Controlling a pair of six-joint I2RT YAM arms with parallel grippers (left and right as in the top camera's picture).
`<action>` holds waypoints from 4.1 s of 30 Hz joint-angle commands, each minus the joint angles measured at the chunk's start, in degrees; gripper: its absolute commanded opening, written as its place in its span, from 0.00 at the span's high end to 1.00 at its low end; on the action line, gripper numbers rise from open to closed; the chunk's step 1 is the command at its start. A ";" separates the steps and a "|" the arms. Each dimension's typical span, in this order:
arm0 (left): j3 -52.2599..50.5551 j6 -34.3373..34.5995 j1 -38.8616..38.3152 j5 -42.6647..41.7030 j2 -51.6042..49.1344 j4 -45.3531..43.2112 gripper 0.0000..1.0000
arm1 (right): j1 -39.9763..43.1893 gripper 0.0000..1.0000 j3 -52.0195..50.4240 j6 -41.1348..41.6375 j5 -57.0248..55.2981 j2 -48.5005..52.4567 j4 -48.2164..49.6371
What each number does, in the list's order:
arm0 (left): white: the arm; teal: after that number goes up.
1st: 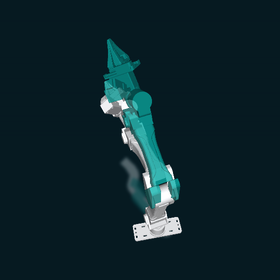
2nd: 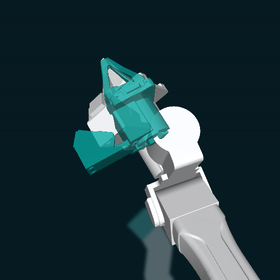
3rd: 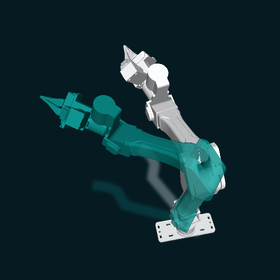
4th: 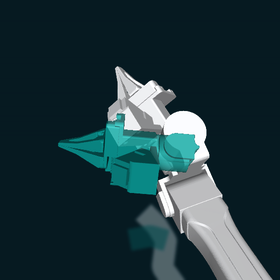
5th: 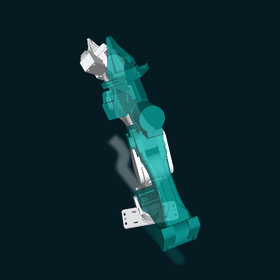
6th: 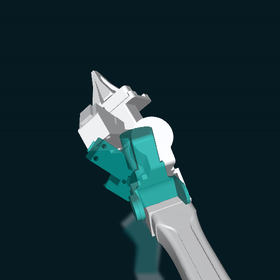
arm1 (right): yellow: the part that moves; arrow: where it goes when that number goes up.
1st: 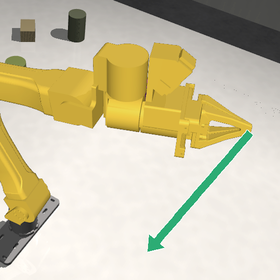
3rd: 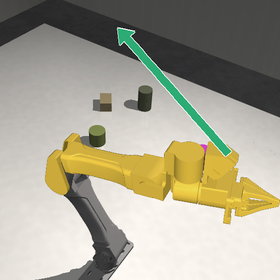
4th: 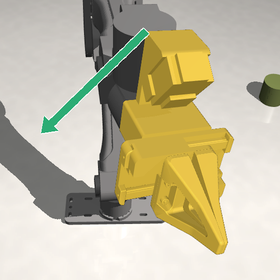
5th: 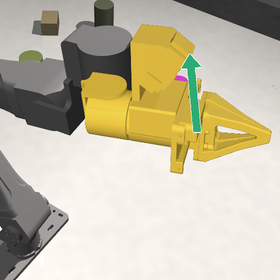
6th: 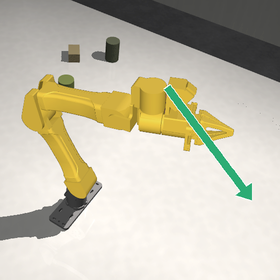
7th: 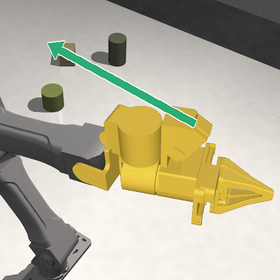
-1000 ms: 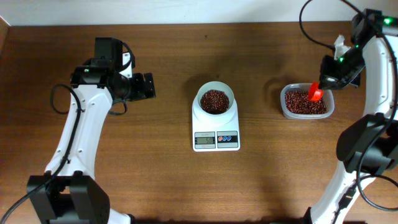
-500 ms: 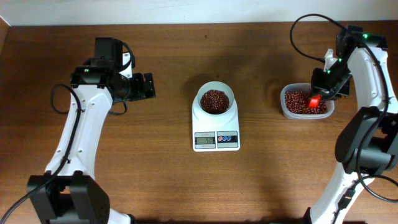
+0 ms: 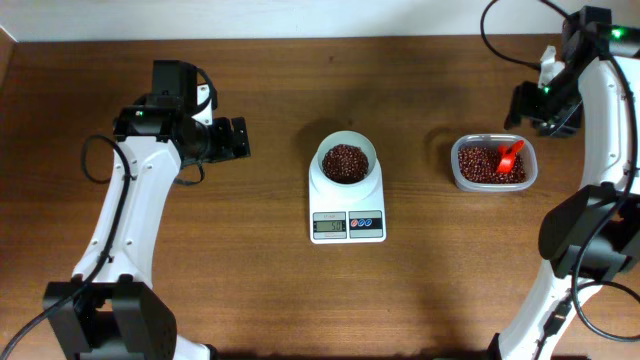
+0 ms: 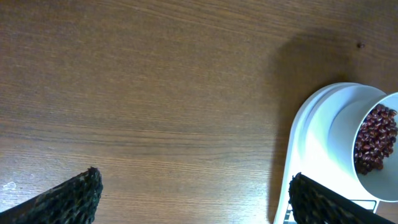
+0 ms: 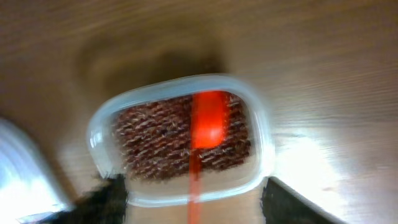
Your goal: Scoop item into bowl and weigh 50g on scale
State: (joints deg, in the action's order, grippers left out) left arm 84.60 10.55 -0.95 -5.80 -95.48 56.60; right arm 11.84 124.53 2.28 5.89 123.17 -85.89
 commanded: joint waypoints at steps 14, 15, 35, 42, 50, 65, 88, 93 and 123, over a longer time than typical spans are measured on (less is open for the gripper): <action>-0.13 0.13 -0.11 0.04 -0.42 0.11 0.01 | 3.37 0.96 -8.15 1.90 -7.89 -0.02 -1.07; -0.13 0.13 -0.11 0.04 -0.42 0.11 0.01 | 4.63 0.96 -8.50 2.62 -7.91 -0.02 -0.37; -0.13 0.13 -0.11 0.04 -0.42 0.11 0.01 | 6.10 0.91 -2.91 9.97 -2.64 -0.09 3.34; -0.13 0.13 -0.15 0.04 -0.42 0.11 0.01 | 4.20 0.55 -2.38 6.99 -1.33 -0.07 2.78; -0.13 0.15 -0.11 0.02 -0.42 0.07 0.01 | 3.93 0.01 -2.38 6.99 1.22 -0.07 2.54; -0.13 0.63 -0.76 -10.67 -0.42 -6.34 1.00 | 3.34 0.53 0.33 1.68 8.76 -2.89 0.57; -0.13 0.09 -31.28 7.74 -5.07 0.52 0.01 | 17.05 0.11 -17.51 -6.14 20.26 -6.45 1.95; -0.13 0.09 -31.30 9.70 -5.07 0.09 0.00 | 15.54 0.18 -24.20 -6.78 15.23 -6.40 14.08; -0.13 0.11 -31.32 6.60 -5.07 -0.52 0.01 | -0.46 0.96 -25.09 -2.38 -4.68 -16.55 13.20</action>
State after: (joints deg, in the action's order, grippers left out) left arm 84.31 10.92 -32.25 1.93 -100.25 55.72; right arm 15.55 99.39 -3.07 12.19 107.72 -72.47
